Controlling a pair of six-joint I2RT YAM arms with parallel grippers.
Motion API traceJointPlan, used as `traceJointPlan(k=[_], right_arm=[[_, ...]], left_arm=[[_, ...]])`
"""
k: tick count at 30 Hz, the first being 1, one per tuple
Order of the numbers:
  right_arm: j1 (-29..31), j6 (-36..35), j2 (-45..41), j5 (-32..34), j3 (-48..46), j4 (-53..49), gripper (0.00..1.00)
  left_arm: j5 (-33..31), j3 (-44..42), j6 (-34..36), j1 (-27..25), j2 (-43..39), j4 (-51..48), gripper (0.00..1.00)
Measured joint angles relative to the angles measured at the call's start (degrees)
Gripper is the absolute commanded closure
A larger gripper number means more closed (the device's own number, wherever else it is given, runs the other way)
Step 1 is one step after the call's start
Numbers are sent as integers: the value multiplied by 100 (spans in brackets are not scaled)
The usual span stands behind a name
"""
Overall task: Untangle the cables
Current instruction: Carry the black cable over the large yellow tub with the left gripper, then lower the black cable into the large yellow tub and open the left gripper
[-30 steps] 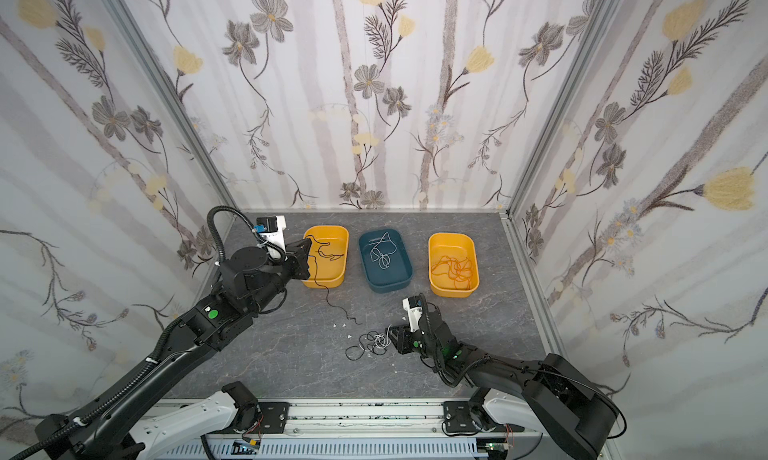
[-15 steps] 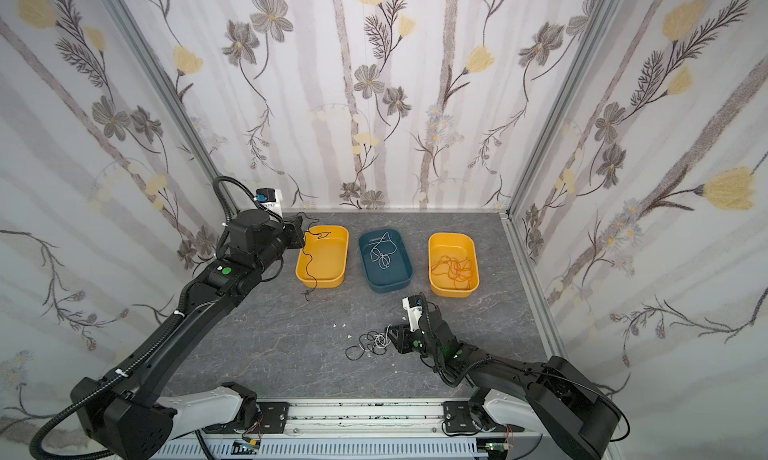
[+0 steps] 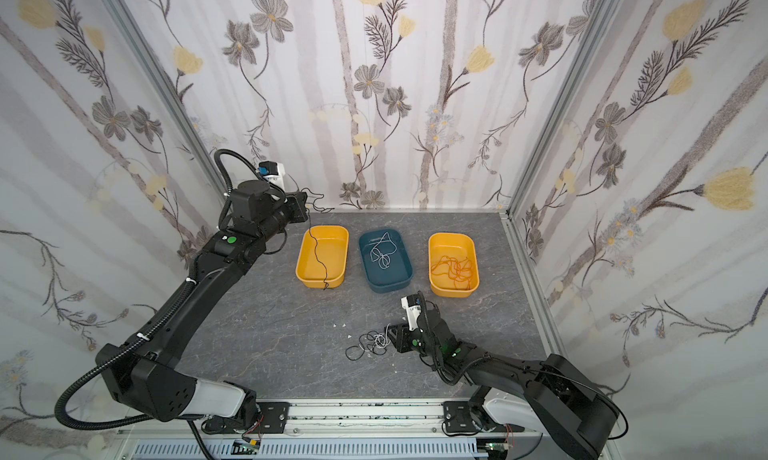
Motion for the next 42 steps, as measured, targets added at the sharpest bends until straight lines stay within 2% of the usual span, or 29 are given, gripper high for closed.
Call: traceJointPlan(k=[13,23,31,38,39,42], right_arm=[[0,-42,-205,46,-35,-118,71],[0,-42,-387,192,-164,-144,71],[-11,-44,-323,280,-175,-162,71],[-11,-46,-232,273,-175,-162,71],[-11,-46,-251,273,-175,-166,71],[-11,-46,-378,273,-179,-168,70]], left_arm=[[20,595,44,4,234,-291,100],[-254,-205,98,0,804,-28,100],[-1213,-490,-627,0,1394,-466,100],[-1270,-527,-986,-48,1991,-693,100],[-1246,-494,-1019,-50,2092,-723,96],[-1161,-413,-1060,-59,2328,-813,72]])
